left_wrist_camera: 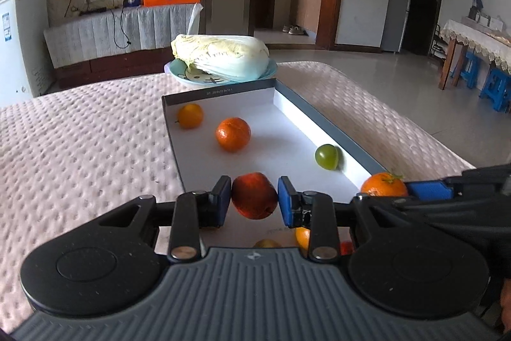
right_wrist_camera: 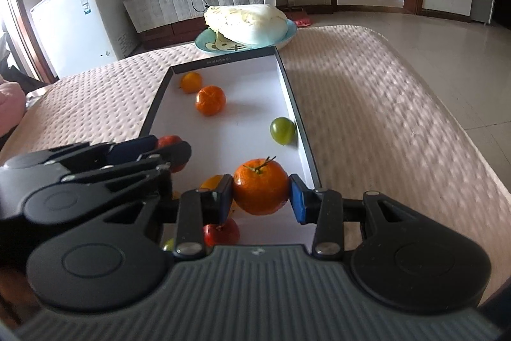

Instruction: Organize fruits

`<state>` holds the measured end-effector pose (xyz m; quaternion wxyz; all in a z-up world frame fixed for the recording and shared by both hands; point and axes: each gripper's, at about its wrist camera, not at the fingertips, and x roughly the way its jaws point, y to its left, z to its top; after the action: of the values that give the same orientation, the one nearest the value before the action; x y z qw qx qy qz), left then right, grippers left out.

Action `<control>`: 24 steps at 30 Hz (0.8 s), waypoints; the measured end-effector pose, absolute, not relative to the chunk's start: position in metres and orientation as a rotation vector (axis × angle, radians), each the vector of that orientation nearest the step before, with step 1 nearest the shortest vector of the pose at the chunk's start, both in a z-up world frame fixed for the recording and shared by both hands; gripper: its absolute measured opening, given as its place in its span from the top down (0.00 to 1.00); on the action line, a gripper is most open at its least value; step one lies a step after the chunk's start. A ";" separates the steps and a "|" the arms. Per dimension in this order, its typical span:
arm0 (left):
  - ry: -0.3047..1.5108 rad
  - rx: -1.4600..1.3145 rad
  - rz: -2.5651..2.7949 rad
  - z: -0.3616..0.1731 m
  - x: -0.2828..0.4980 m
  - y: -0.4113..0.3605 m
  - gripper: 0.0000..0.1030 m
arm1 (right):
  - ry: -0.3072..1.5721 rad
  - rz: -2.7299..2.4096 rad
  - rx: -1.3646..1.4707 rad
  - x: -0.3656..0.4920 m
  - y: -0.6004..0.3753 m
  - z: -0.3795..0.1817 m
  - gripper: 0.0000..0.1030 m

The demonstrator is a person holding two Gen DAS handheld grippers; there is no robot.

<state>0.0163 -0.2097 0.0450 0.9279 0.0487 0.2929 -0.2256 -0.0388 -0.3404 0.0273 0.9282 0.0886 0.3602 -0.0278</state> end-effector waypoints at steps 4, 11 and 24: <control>0.560 0.109 -0.454 0.055 0.004 -0.193 0.53 | 0.742 -0.053 0.193 -0.033 -0.335 0.026 0.61; 0.511 0.081 -0.471 0.074 -0.013 -0.168 0.33 | 0.747 -0.076 0.205 -0.026 -0.327 0.023 0.59; 0.541 0.125 -0.414 0.086 -0.096 -0.128 0.26 | 0.675 -0.026 0.171 -0.034 -0.316 0.034 0.46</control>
<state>-0.0962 -0.1280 0.0861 0.9406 0.0615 0.2651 -0.2029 -0.0340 -0.3161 0.0340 0.9399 0.0839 0.3306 -0.0126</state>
